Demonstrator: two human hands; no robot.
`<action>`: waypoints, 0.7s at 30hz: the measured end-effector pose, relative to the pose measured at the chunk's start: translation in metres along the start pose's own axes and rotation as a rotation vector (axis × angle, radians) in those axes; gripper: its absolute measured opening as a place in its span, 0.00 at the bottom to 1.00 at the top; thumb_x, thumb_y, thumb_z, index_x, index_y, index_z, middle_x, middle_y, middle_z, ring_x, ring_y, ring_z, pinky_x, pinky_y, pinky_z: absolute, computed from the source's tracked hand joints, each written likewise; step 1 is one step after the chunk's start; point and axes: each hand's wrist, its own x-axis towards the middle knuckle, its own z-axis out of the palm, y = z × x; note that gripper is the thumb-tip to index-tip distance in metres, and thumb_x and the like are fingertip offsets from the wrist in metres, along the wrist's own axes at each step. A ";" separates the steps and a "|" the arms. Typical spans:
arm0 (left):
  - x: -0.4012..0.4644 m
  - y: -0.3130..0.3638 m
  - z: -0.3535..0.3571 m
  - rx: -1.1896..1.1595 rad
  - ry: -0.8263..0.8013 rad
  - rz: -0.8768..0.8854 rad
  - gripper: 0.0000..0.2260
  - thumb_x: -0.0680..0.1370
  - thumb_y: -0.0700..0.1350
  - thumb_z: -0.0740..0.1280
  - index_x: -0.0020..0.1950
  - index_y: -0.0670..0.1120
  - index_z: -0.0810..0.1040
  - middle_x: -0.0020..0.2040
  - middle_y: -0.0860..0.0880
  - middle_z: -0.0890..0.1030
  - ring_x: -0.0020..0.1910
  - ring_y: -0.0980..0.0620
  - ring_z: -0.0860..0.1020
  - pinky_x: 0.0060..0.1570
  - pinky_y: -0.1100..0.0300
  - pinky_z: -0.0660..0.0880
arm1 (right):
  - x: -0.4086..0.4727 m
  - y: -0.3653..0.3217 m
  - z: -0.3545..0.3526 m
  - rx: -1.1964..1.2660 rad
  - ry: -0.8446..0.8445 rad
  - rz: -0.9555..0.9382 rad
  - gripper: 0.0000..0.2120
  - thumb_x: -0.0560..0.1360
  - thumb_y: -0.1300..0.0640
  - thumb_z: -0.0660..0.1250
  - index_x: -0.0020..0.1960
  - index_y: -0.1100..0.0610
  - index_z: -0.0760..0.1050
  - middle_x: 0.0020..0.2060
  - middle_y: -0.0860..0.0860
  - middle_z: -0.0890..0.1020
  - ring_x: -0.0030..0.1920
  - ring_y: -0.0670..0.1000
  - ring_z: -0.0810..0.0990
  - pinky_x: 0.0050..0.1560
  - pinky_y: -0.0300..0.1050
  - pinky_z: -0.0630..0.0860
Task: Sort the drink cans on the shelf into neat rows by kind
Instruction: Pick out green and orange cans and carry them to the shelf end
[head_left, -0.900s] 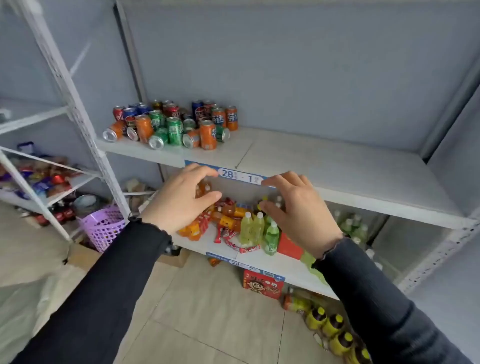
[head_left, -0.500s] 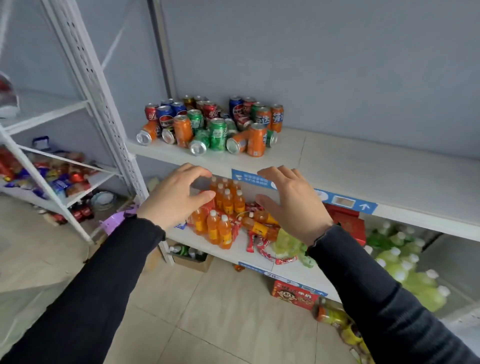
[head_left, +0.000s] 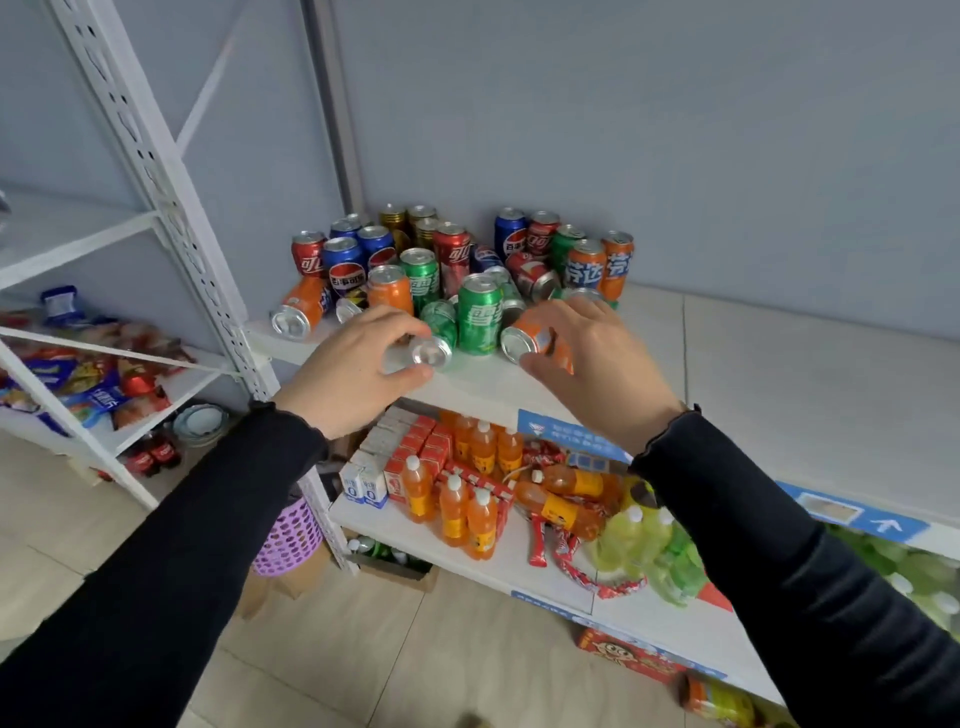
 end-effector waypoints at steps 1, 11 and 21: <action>0.014 -0.007 -0.003 0.008 -0.009 0.000 0.20 0.79 0.56 0.67 0.69 0.52 0.75 0.67 0.56 0.72 0.65 0.56 0.72 0.60 0.60 0.66 | 0.016 0.004 0.004 0.005 0.004 0.002 0.17 0.79 0.49 0.67 0.66 0.52 0.75 0.57 0.51 0.79 0.57 0.55 0.75 0.54 0.53 0.75; 0.137 -0.086 -0.034 0.129 -0.006 0.015 0.18 0.79 0.54 0.68 0.68 0.52 0.76 0.68 0.51 0.75 0.67 0.50 0.72 0.66 0.52 0.68 | 0.165 0.021 0.035 -0.031 -0.103 -0.093 0.22 0.79 0.47 0.65 0.69 0.55 0.72 0.60 0.55 0.80 0.59 0.57 0.77 0.57 0.55 0.75; 0.273 -0.182 -0.072 0.210 -0.113 0.063 0.19 0.81 0.54 0.66 0.71 0.50 0.74 0.66 0.47 0.76 0.63 0.47 0.73 0.62 0.51 0.70 | 0.297 0.020 0.077 -0.010 -0.209 -0.005 0.20 0.78 0.50 0.67 0.68 0.55 0.72 0.60 0.52 0.79 0.59 0.54 0.78 0.61 0.55 0.75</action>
